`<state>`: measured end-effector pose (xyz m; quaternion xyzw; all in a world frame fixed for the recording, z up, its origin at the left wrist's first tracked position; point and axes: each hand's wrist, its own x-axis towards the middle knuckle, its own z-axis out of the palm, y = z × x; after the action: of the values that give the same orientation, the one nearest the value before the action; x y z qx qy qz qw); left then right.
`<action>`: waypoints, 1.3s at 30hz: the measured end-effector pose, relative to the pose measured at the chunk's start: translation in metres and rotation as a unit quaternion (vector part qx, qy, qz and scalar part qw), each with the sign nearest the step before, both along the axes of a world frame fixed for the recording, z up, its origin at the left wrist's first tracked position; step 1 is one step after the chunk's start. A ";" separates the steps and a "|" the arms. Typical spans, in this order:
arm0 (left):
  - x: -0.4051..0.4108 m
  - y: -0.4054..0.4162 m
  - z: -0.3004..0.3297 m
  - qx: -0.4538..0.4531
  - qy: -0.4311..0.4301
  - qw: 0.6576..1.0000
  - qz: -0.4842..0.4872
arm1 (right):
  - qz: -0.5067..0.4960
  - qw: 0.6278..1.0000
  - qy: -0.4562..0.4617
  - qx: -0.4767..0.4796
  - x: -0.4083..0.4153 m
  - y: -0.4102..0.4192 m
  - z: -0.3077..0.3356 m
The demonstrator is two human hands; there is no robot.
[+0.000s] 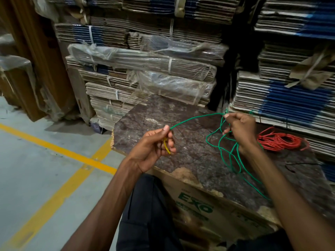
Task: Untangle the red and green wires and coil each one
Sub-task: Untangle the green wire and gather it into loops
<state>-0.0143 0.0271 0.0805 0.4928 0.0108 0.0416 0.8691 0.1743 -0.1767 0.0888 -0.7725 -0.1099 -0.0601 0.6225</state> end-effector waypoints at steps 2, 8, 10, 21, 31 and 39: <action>0.001 0.001 0.006 -0.061 -0.025 0.998 -0.004 | 0.015 0.999 -0.007 -0.051 -0.001 0.000 -0.012; 0.006 0.003 0.023 -0.146 -0.098 0.984 -0.002 | 0.079 0.977 -0.062 -0.190 -0.015 -0.004 -0.035; 0.009 0.002 0.029 -0.190 -0.125 0.974 -0.023 | 0.103 0.963 -0.072 -0.237 -0.020 -0.004 -0.043; 0.040 -0.006 0.054 -0.059 -0.171 0.982 0.049 | 0.210 0.878 -0.193 -0.385 -0.079 -0.008 -0.038; 0.049 0.003 0.029 0.495 -0.154 0.855 0.031 | 0.222 0.858 -0.251 -0.390 -0.093 -0.038 -0.002; 0.043 0.004 0.023 0.579 -0.131 0.805 -0.006 | 0.146 0.858 -0.355 -0.342 -0.080 -0.051 0.015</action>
<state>0.0284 0.0306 0.1039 0.8944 -0.1322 0.0987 0.4158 0.0939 -0.2280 0.1043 -0.8381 -0.4487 -0.1972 0.2394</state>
